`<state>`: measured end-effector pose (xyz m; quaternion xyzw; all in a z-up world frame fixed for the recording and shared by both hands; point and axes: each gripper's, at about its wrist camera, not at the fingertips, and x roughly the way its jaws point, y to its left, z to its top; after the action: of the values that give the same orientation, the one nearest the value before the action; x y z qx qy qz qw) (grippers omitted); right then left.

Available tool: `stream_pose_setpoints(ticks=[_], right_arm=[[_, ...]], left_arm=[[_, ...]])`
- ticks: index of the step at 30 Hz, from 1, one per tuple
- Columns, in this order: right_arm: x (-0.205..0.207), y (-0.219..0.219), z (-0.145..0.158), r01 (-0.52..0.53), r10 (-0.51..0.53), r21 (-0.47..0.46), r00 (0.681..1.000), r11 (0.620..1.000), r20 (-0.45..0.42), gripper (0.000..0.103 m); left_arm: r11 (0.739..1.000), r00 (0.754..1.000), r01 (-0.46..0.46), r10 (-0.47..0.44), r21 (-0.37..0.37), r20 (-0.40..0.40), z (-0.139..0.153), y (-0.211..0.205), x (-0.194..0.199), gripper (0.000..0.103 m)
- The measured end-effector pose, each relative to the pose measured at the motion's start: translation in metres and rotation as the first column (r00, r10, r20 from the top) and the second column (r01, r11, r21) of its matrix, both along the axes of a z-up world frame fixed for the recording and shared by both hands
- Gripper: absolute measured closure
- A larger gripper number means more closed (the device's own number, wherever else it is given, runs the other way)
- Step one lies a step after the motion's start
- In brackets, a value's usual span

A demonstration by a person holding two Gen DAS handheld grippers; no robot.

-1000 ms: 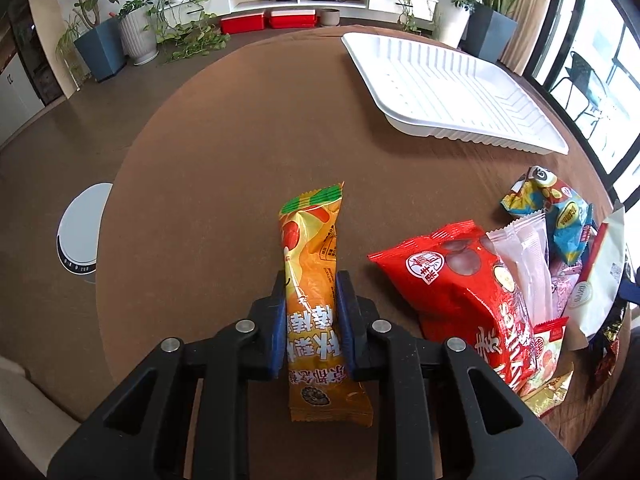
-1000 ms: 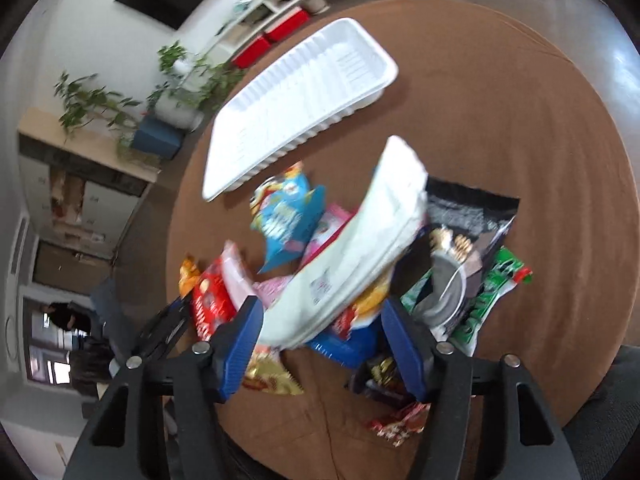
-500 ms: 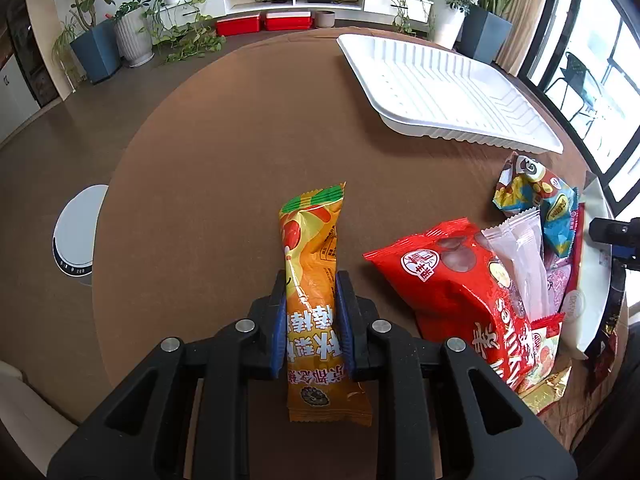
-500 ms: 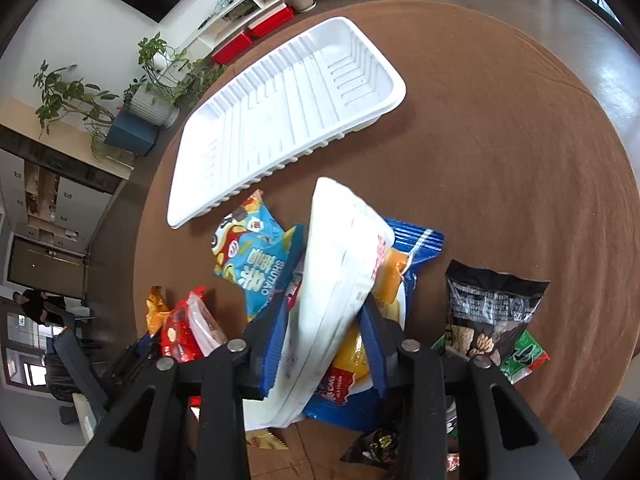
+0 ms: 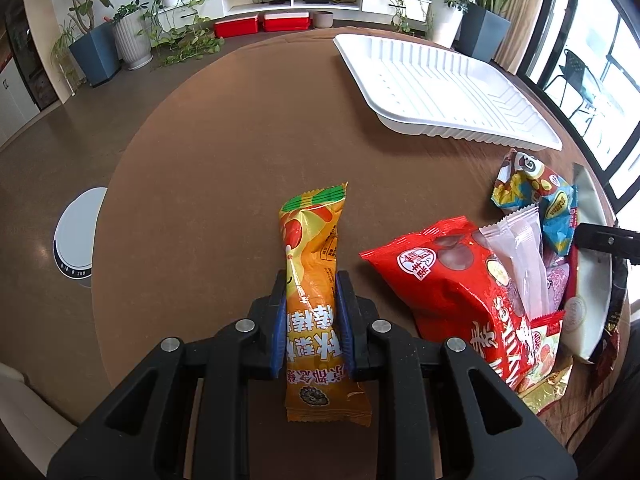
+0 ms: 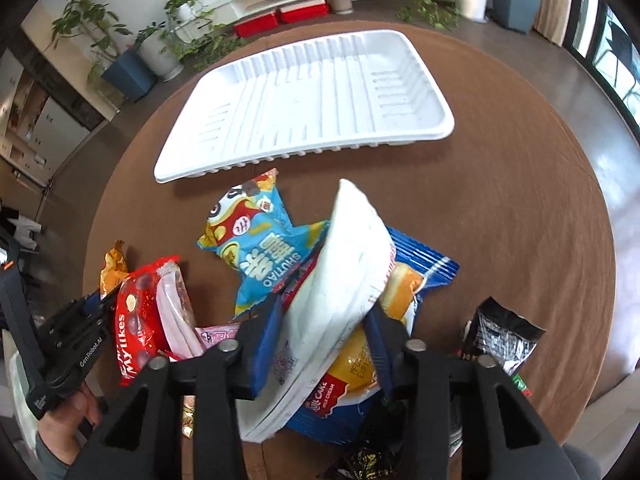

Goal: Organize snacks
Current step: 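Carry the orange stick snack and white packet with both tools over the white tray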

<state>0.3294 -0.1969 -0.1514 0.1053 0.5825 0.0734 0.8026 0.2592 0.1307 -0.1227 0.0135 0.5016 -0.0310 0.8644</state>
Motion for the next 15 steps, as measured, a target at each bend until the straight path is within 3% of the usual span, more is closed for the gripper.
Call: stream_pose_setpoints(ticks=[4,15], right_arm=[[-0.003,-0.009,0.001,0.018,-0.019,0.088,1.0,0.996,0.01,0.076],[-0.014,-0.045,-0.009,0.102,-0.103,0.308,0.995,0.946,-0.015,0.081]], left_arm=[[0.999,1.0,0.002,-0.002,-0.042,0.0,0.001,0.003,0.0,0.086],[0.988,0.998,-0.058,0.06,-0.142,0.013,0.005,0.022,0.0,0.088]])
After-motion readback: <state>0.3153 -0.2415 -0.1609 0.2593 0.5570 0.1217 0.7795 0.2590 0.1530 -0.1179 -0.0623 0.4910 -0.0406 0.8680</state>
